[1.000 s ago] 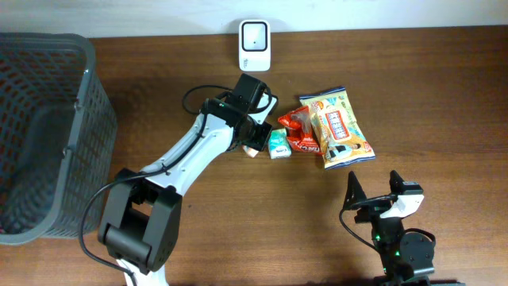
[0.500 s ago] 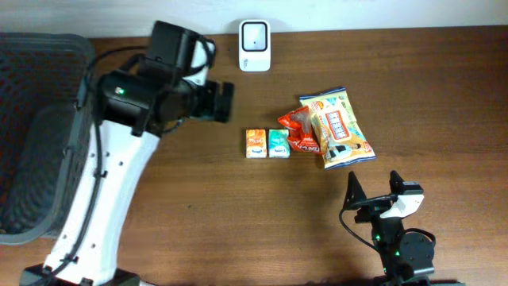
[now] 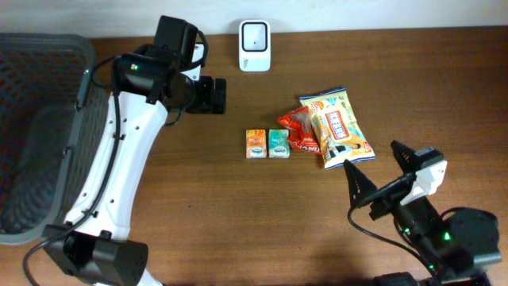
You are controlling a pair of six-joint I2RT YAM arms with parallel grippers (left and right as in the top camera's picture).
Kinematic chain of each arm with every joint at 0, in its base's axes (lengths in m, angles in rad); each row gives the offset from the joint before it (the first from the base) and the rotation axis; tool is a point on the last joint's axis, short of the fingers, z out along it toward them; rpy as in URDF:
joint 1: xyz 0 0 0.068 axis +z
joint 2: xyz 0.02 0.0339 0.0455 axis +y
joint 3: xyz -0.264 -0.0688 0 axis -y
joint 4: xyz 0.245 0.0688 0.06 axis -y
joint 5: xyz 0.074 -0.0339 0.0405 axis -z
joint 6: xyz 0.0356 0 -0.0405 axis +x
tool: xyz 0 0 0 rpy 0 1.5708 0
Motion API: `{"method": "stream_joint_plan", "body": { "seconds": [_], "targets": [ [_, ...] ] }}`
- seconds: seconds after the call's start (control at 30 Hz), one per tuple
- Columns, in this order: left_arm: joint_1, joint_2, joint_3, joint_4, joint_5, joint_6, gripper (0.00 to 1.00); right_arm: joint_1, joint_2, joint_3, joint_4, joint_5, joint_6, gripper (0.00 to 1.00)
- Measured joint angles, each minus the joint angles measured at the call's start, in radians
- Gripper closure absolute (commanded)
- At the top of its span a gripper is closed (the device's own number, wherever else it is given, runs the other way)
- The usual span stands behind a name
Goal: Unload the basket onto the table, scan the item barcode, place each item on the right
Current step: 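Park the left arm raised and reach the right gripper to the yellow pack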
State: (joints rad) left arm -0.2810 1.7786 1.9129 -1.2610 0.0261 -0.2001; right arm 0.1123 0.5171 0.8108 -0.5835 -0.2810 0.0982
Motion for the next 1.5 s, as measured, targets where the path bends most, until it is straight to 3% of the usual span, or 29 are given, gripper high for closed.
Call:
{"method": "stream_joint_plan", "body": {
  "seconds": [0.1, 0.17, 0.3, 0.37, 0.4, 0.5, 0.57, 0.73, 0.8, 0.83, 0.93, 1.0, 1.03, 1.23, 1.3, 1.33, 1.37, 1.4, 1.5],
  "targets": [
    [0.0, 0.006, -0.002, 0.003, -0.001, -0.003, 0.01, 0.0, 0.605, 0.458, -0.346, 0.033, -0.029, 0.01],
    [0.0, 0.006, -0.002, 0.001, -0.002, -0.003, 0.01, 0.0, 0.82, 0.581, -0.348, 0.035, -0.029, 0.02],
    [0.0, 0.007, -0.003, 0.0, -0.001, -0.003, 0.01, 0.0, 1.061, 0.601, -0.284, 0.026, -0.031, 0.03],
    [0.0, 0.007, -0.003, -0.001, -0.001, -0.003, 0.01, 0.0, 1.173, 0.607, -0.209, -0.02, -0.023, 0.63],
    [0.0, 0.007, -0.003, -0.001, -0.001, -0.003, 0.01, 0.0, 1.221, 0.608, -0.201, -0.032, -0.011, 0.68],
    [0.0, 0.007, -0.003, 0.0, -0.001, -0.003, 0.01, 0.0, 1.384, 0.609, -0.173, -0.113, 0.029, 0.67],
    [0.0, 0.008, -0.003, -0.002, -0.001, -0.003, 0.01, 0.006, 1.493, 0.61, -0.133, -0.217, 0.034, 0.59],
    [0.0, 0.008, -0.003, -0.002, -0.001, -0.003, 0.01, 0.12, 1.547, 0.618, -0.106, -0.404, -0.008, 0.47],
    [0.0, 0.008, -0.003, -0.003, -0.001, -0.003, 0.01, 0.132, 1.543, 0.667, -0.157, -0.459, -0.013, 0.29],
    [0.0, 0.008, -0.003, -0.003, -0.001, -0.003, 0.01, 0.132, 1.537, 0.693, -0.198, -0.443, -0.016, 0.26],
    [0.0, 0.008, -0.003, -0.003, -0.001, -0.003, 0.01, 0.131, 1.438, 0.853, -0.402, -0.079, -0.016, 0.26],
    [0.0, 0.008, -0.003, -0.003, -0.001, -0.003, 0.01, 0.13, 1.396, 0.888, -0.416, 0.235, 0.031, 0.26],
    [0.0, 0.008, -0.003, -0.003, -0.001, -0.003, 0.01, 0.129, 1.405, 0.884, -0.415, 0.277, 0.035, 0.26],
    [0.0, 0.008, -0.003, -0.003, -0.001, -0.003, 0.01, 0.111, 1.506, 0.723, -0.267, 0.396, 0.056, 0.49],
    [0.0, 0.008, -0.003, -0.003, -0.001, -0.003, 0.01, 0.112, 1.523, 0.667, -0.204, 0.397, 0.053, 0.63],
    [0.0, 0.008, -0.003, -0.003, -0.001, -0.003, 0.01, 0.112, 1.534, 0.662, -0.201, 0.398, 0.054, 0.64],
    [0.0, 0.008, -0.003, -0.002, -0.001, -0.003, 0.01, 0.112, 1.539, 0.661, -0.198, 0.401, 0.056, 0.84],
    [0.0, 0.008, -0.003, -0.003, -0.001, -0.003, 0.01, 0.112, 1.539, 0.661, -0.197, 0.401, 0.055, 0.96],
    [0.0, 0.008, -0.003, -0.003, -0.001, -0.003, 0.01, 0.112, 1.539, 0.665, -0.198, 0.383, 0.056, 0.96]
  ]
}}
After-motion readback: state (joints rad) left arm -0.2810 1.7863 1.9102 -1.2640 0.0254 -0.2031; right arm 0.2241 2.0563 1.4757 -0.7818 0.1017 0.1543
